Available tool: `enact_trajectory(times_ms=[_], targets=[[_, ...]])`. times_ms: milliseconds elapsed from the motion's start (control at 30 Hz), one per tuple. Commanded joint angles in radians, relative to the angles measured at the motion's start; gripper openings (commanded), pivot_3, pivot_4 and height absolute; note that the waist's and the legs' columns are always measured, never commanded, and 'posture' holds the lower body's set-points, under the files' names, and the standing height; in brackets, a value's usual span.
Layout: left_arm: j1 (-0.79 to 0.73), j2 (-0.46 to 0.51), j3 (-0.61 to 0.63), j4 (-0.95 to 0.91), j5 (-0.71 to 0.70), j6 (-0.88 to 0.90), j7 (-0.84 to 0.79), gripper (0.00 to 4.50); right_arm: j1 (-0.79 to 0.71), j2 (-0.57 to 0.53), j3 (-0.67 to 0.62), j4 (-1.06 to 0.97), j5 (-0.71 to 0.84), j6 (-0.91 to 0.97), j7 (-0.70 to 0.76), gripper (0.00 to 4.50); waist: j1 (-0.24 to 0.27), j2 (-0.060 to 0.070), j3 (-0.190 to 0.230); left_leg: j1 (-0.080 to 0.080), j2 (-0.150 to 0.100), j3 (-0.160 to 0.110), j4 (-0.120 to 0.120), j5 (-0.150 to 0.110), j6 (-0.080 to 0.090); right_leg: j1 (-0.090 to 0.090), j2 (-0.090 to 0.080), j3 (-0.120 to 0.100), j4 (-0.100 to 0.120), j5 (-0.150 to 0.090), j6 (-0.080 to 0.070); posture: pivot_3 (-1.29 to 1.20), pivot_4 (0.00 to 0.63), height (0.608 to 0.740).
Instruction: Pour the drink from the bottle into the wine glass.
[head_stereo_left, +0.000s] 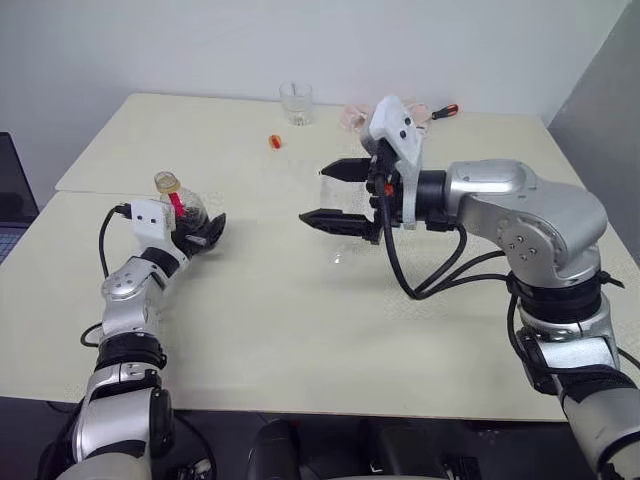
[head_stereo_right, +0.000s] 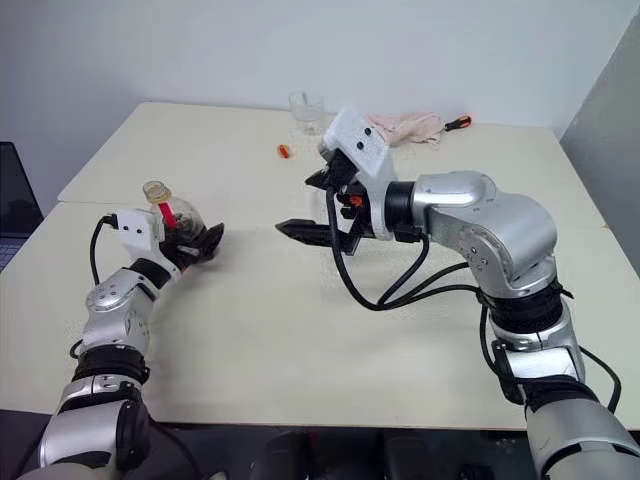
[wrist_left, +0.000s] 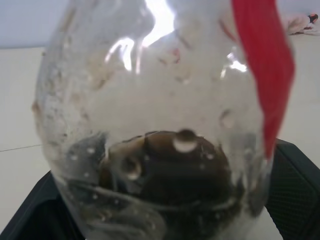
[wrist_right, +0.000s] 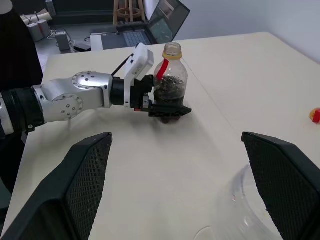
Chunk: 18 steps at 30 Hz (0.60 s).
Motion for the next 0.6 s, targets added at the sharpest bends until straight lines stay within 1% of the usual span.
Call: enact_trajectory(times_ms=[33, 200, 300, 333, 400, 533, 600], targets=[[-0.021, -0.001, -0.011, 0.003, 0.01, -0.025, -0.014, 4.5, -0.053, -0.011, -0.05, 0.004, 0.014, 0.001, -0.003, 4.43, 0.0, 0.0, 0.0, 0.0, 0.0, 0.0, 0.0, 0.0, 0.0, 0.0, 0.0, 0.0, 0.0, 0.0, 0.0, 0.0, 0.15, 0.74], [-0.032, -0.012, -0.02, -0.004, 0.012, -0.022, -0.013, 4.5, -0.056, -0.013, -0.053, 0.002, 0.033, 0.01, 0.011, 4.43, 0.001, 0.0, 0.0, 0.0, 0.0, 0.0, 0.0, 0.0, 0.0, 0.0, 0.0, 0.0, 0.0, 0.0, 0.0, 0.0, 0.15, 0.74], [-0.036, -0.015, -0.021, -0.007, 0.01, -0.022, -0.016, 3.89, -0.05, -0.015, -0.048, -0.007, 0.035, 0.012, 0.015, 4.5, 0.001, 0.0, 0.0, 0.0, 0.0, 0.0, 0.0, 0.0, 0.0, 0.0, 0.0, 0.0, 0.0, 0.0, 0.0, 0.0, 0.15, 0.74], [-0.036, -0.015, -0.021, -0.006, 0.009, -0.023, -0.017, 3.63, -0.05, -0.015, -0.048, -0.007, 0.035, 0.012, 0.014, 4.5, 0.001, 0.0, 0.0, 0.0, 0.0, 0.0, 0.0, 0.0, 0.0, 0.0, 0.0, 0.0, 0.0, 0.0, 0.0, 0.0, 0.15, 0.74], [-0.037, -0.014, -0.022, -0.002, 0.01, -0.024, -0.018, 2.9, -0.051, -0.012, -0.048, -0.006, 0.035, 0.012, 0.013, 4.5, 0.001, 0.0, 0.0, 0.0, 0.0, 0.0, 0.0, 0.0, 0.0, 0.0, 0.0, 0.0, 0.0, 0.0, 0.0, 0.0, 0.15, 0.74], [-0.032, -0.013, -0.023, -0.026, 0.007, -0.014, -0.016, 2.08, -0.046, -0.018, -0.052, -0.009, 0.036, 0.012, 0.015, 4.5, 0.001, 0.0, 0.0, -0.001, 0.0, 0.0, 0.0, 0.0, 0.0, 0.0, 0.0, 0.0, 0.0, 0.0, 0.0, 0.0, 0.15, 0.74], [-0.034, -0.011, -0.024, -0.035, 0.007, -0.014, -0.015, 1.76, -0.041, -0.022, -0.055, -0.012, 0.037, 0.011, 0.017, 4.5, 0.001, 0.0, 0.0, -0.001, 0.0, 0.0, 0.0, 0.0, 0.0, 0.0, 0.0, 0.0, 0.0, 0.0, 0.0, 0.0, 0.15, 0.74]])
